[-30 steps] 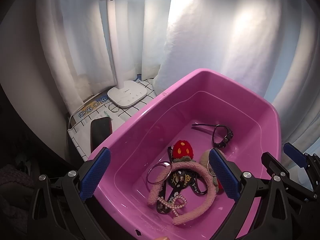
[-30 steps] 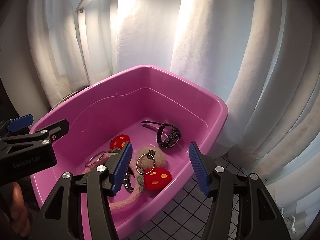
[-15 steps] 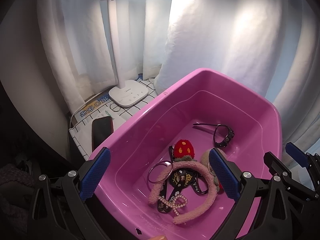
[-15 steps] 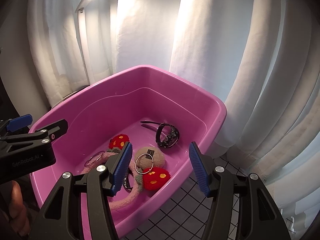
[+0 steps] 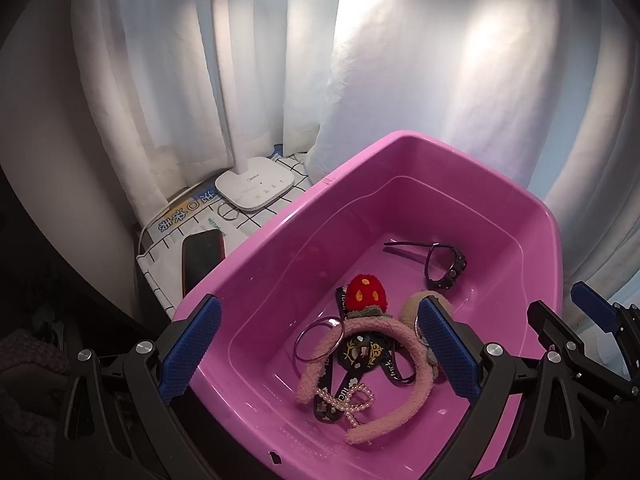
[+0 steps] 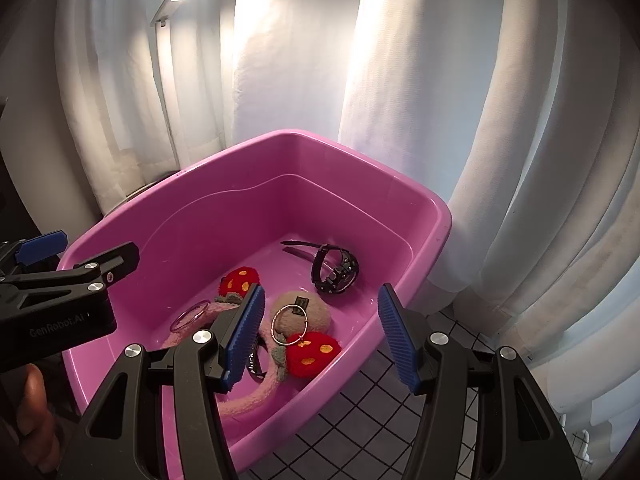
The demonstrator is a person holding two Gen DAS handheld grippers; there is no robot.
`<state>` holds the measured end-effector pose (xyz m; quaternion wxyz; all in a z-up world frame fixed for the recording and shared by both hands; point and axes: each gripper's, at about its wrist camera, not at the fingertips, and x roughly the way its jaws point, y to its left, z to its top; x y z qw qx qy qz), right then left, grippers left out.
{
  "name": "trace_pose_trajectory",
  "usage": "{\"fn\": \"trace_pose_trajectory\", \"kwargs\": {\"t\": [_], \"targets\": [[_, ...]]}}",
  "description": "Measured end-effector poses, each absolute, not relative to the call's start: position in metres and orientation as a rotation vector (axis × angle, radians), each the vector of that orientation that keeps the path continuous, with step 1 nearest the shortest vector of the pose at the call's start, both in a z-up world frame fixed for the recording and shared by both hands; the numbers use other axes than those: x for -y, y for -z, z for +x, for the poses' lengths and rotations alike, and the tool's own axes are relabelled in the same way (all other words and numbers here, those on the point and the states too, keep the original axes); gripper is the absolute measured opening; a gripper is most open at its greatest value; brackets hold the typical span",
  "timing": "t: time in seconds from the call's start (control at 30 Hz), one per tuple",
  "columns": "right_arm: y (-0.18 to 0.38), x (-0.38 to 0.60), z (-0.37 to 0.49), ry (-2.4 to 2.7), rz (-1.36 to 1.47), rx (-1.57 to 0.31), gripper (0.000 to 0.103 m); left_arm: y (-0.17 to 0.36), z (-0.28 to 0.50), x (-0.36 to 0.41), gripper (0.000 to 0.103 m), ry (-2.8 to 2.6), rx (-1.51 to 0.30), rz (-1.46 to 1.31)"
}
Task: Organize jewelry
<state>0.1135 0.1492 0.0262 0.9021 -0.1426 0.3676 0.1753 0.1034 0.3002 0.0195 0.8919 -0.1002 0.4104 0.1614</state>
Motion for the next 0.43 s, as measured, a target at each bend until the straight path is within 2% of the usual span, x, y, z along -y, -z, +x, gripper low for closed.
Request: {"fn": "trace_pose_trajectory", "kwargs": {"t": [0.43], "targets": [[-0.0287, -0.1411, 0.1076, -0.350, -0.286, -0.755, 0.056, -0.0280, 0.0961, -0.2902, 0.097, -0.319, -0.827, -0.200]]}}
